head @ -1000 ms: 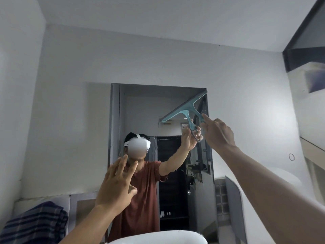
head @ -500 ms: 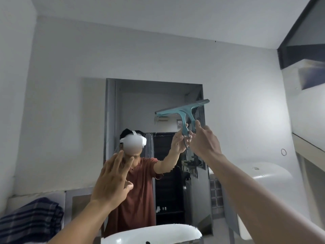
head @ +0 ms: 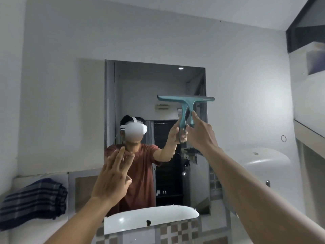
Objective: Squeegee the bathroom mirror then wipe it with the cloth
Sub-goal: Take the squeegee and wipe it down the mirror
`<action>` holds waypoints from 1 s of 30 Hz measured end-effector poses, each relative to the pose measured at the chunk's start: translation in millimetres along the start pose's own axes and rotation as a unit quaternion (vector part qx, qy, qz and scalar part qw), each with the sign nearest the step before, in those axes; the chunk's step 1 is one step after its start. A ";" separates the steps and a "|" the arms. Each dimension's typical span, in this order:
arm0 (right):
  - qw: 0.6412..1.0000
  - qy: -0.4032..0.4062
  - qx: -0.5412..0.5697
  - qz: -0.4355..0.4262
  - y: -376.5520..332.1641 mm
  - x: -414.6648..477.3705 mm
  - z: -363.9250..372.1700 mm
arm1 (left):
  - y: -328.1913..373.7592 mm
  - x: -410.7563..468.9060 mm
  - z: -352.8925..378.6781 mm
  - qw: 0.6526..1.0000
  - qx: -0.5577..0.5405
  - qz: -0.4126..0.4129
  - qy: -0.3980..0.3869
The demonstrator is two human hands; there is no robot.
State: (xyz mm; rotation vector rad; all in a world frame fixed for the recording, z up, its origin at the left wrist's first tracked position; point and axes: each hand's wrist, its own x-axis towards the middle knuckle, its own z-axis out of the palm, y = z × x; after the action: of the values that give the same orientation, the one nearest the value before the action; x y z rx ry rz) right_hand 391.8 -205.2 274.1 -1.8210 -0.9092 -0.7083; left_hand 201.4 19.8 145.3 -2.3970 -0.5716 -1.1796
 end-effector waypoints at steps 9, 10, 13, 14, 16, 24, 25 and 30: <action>0.995 -0.023 0.078 0.056 -9.2 -27.7 22.9 | -3.9 -7.2 -0.7 1.000 0.010 0.000 0.000; 0.995 -0.023 0.084 0.057 -11.3 -31.0 25.3 | -4.7 -10.6 -0.6 1.000 0.010 -0.003 -0.001; 0.990 -0.024 0.123 0.061 -19.5 -39.9 30.9 | -6.3 -19.9 1.1 1.000 0.015 -0.008 -0.012; 0.987 -0.025 0.142 0.064 -22.7 -43.2 31.9 | -7.1 -21.9 1.9 1.000 0.017 -0.008 -0.017; 0.982 -0.026 0.171 0.075 -28.8 -47.8 35.8 | -8.6 -23.8 2.7 0.999 0.020 -0.006 -0.026; 0.968 -0.024 0.221 0.114 -53.5 -60.1 61.1 | -4.6 -23.0 -0.7 0.999 0.022 -0.005 -0.029; 0.968 -0.023 0.220 0.116 -57.1 -60.1 64.8 | -4.5 -22.8 -0.9 0.999 0.027 -0.004 -0.029; 0.970 -0.012 0.217 0.113 -74.6 -67.2 81.1 | -5.1 -26.0 0.8 0.999 0.026 -0.005 -0.028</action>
State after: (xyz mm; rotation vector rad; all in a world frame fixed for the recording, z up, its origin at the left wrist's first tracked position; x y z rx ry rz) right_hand 299.1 -128.8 226.9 -1.5102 -0.7842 -0.3121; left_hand 184.7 19.8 124.7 -2.3915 -0.6258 -1.0924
